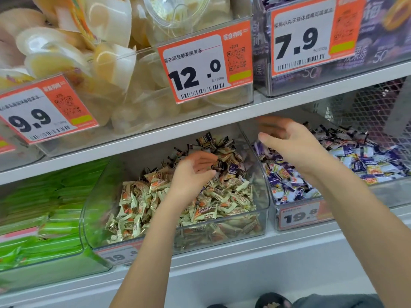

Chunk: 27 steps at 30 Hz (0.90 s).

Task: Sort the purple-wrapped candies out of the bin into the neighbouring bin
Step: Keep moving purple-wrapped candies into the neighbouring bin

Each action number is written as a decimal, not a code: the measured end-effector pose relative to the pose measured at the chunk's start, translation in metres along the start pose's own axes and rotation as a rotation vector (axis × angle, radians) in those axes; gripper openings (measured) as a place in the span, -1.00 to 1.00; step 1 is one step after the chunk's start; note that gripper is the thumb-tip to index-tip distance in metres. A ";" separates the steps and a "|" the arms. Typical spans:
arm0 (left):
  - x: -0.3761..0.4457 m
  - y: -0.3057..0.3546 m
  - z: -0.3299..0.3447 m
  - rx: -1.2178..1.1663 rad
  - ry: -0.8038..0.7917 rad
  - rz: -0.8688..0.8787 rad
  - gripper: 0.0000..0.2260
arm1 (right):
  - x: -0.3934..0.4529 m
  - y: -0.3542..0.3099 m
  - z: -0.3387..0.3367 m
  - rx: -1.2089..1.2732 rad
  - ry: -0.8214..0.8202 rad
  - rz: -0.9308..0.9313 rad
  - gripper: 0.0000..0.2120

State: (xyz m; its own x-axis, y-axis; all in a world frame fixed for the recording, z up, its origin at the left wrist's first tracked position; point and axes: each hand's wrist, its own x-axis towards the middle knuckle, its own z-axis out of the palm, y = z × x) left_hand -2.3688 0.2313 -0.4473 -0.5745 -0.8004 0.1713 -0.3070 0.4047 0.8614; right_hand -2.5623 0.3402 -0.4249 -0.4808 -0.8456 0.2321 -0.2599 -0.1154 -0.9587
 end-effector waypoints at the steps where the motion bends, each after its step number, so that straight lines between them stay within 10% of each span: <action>1: 0.001 0.001 0.003 0.089 -0.052 0.018 -0.72 | 0.000 0.003 -0.004 0.000 -0.060 0.029 -0.76; 7: 0.004 -0.007 0.022 0.475 -0.447 -0.022 -0.81 | 0.005 0.009 -0.007 -0.007 0.198 0.096 -0.84; 14: 0.004 -0.017 -0.001 0.618 -0.345 -0.114 -0.73 | 0.011 0.013 -0.001 0.005 0.280 0.177 -0.72; 19: 0.015 -0.008 0.015 0.725 -0.184 0.136 -0.93 | 0.013 0.008 0.007 0.059 0.297 0.211 -0.75; 22: 0.027 -0.008 0.038 0.767 -0.279 0.203 -0.62 | 0.013 0.005 0.014 0.071 0.286 0.200 -0.76; 27: 0.036 -0.018 0.055 0.853 -0.291 0.172 -0.69 | 0.015 0.007 0.018 0.073 0.252 0.149 -0.73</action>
State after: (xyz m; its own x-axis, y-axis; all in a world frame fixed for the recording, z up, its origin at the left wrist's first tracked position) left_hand -2.4256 0.2195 -0.4827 -0.7971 -0.6026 0.0378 -0.5891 0.7899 0.1704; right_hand -2.5557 0.3174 -0.4307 -0.7042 -0.7009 0.1130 -0.1145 -0.0450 -0.9924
